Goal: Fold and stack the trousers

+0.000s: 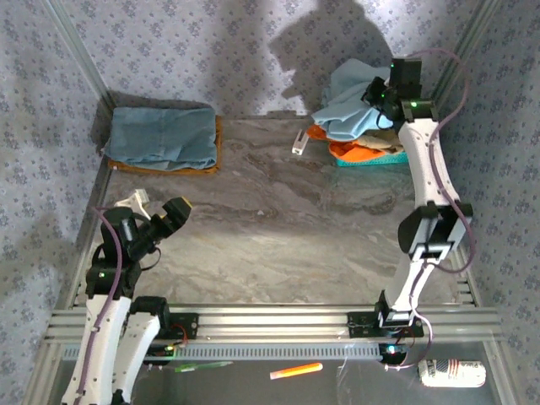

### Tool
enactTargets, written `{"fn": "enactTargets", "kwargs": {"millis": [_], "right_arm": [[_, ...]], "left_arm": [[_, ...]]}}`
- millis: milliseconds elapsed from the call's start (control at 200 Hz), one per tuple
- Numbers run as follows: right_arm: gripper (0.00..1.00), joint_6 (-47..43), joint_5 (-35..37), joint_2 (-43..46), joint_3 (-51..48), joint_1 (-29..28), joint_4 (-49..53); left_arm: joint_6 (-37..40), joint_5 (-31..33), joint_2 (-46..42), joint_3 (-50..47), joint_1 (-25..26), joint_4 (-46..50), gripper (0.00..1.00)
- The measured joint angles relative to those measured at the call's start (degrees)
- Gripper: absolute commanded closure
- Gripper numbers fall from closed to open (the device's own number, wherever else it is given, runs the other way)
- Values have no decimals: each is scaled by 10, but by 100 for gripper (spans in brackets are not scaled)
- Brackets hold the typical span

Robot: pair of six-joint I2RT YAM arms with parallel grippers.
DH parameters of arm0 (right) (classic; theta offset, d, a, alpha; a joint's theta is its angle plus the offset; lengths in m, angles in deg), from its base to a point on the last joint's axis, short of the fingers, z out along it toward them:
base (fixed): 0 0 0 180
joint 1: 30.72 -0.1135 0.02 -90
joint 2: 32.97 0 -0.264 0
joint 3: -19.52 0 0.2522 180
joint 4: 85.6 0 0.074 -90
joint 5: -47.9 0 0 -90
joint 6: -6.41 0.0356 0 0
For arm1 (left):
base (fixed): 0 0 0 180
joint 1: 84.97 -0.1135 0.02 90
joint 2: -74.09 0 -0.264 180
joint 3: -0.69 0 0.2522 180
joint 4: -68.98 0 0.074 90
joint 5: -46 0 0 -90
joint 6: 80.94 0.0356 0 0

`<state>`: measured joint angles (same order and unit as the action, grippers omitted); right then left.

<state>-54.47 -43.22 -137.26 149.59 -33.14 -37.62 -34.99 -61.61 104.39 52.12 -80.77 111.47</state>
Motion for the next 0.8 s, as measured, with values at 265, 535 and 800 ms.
{"fn": "enactTargets", "kwargs": {"millis": [265, 535, 800], "right_arm": [[100, -40, 19, 107, 6, -54, 4], [100, -112, 48, 253, -23, -214, 7], [100, -170, 61, 369, -82, -374, -16]], "left_arm": [[0, 1, -6, 5, 1, 2, 7], [1, 6, -6, 24, 4, 3, 8], [7, 16, -7, 40, 4, 12, 8]]}}
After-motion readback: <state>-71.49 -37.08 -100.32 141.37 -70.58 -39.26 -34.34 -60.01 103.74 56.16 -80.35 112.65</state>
